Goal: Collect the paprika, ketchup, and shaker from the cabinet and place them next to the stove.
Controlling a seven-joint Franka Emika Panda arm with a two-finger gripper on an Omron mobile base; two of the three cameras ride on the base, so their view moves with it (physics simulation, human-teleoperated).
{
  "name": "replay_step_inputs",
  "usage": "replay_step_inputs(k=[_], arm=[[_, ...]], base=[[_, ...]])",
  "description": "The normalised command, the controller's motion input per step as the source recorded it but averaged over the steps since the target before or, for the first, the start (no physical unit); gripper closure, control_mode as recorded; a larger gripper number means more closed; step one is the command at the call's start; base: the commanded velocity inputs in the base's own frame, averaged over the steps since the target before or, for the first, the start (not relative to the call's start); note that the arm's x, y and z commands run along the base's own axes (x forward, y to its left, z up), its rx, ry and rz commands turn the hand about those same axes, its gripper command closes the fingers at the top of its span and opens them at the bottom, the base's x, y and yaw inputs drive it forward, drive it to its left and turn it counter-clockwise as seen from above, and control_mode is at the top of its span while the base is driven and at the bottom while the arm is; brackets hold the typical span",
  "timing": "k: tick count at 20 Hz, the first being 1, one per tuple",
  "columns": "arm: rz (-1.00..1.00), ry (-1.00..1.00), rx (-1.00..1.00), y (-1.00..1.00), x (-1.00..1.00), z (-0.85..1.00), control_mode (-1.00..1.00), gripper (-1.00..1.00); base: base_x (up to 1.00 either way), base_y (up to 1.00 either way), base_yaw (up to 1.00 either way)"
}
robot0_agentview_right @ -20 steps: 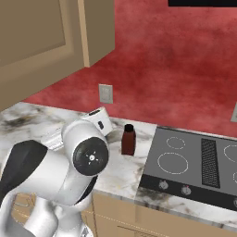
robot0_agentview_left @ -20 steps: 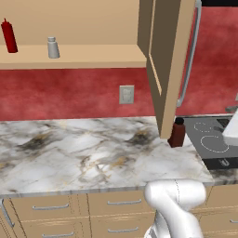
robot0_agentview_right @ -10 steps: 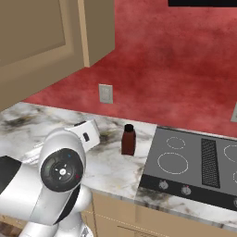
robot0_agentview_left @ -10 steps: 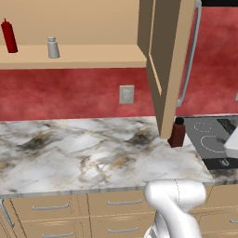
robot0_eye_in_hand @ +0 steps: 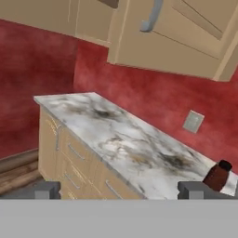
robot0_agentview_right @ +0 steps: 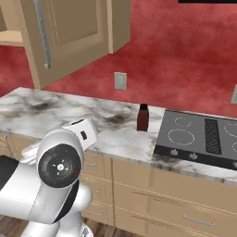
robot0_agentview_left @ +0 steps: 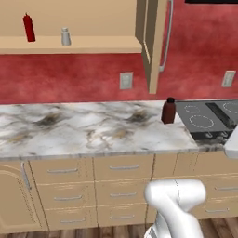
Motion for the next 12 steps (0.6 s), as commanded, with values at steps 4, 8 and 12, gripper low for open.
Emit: replay_step_inputs(k=[4,8,12], arm=[[0.0,0.0,0.0,0.0,0.0,0.0,1.0,-1.0],[0.0,0.0,0.0,0.0,0.0,0.0,1.0,-1.0],[0.0,0.0,0.0,0.0,0.0,0.0,1.0,-1.0]], base=[[-0.82,0.81,0.0],[-0.36,1.0,0.0],[-0.09,1.0,-0.04]])
